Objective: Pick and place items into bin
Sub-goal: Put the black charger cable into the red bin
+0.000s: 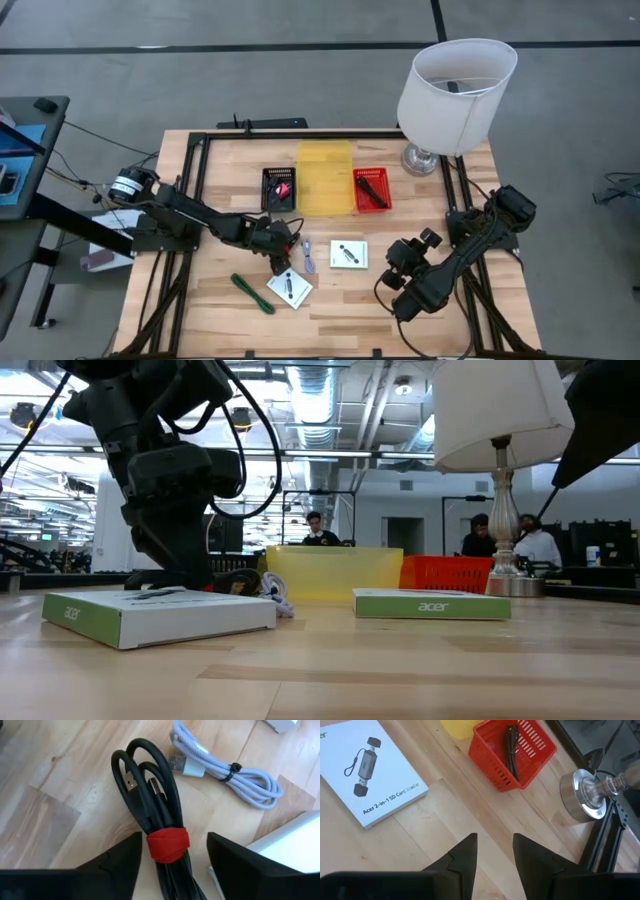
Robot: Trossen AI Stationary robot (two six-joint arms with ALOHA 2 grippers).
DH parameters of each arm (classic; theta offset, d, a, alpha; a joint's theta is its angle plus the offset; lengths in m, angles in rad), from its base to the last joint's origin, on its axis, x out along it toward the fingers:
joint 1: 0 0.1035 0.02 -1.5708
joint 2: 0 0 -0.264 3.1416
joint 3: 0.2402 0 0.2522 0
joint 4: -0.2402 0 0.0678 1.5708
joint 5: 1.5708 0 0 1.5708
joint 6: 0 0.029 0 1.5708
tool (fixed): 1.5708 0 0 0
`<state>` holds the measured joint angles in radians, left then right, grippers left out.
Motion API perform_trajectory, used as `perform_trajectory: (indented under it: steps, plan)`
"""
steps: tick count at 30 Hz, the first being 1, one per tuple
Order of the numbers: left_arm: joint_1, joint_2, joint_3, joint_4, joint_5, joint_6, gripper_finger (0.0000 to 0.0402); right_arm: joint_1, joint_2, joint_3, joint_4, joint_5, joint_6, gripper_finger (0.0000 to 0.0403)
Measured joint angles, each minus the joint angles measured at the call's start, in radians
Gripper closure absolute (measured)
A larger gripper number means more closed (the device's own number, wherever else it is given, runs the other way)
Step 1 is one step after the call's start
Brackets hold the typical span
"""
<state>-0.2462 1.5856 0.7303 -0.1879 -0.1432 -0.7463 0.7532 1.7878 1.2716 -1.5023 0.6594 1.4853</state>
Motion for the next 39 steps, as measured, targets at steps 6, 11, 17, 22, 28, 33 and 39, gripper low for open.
perform_trajectory:
  steps: [6,11,17,22,28,33,39]
  plan:
    - [0.0,0.0,0.0,0.005,-0.001,0.022,0.0293,0.0,0.0,0.0,0.003,0.0,0.0,0.0282]
    - [0.0,0.0,0.0,0.023,-0.008,0.057,0.0373,0.0,0.0,0.0,0.014,0.0,-0.001,0.0282]
    - [0.0,0.0,0.0,0.024,-0.041,0.07,0.037,0.0,0.0,0.0,0.02,0.0,-0.001,0.0282]
    - [-0.004,0.0,0.016,0.009,-0.063,0.098,0.0362,0.0,0.0,0.0,0.02,0.0,-0.002,0.0282]
    - [-0.018,0.0,0.093,-0.019,-0.132,0.209,0.0372,0.0,0.0,0.0,0.021,0.0,-0.002,0.0282]
    - [-0.018,0.0,0.186,-0.028,-0.194,0.345,0.0371,0.0,0.0,0.0,0.021,0.0,-0.002,0.0282]
    - [-0.015,0.0,0.296,-0.067,-0.302,0.571,0.0372,0.0,0.0,0.0,0.02,0.0,-0.002,0.0282]
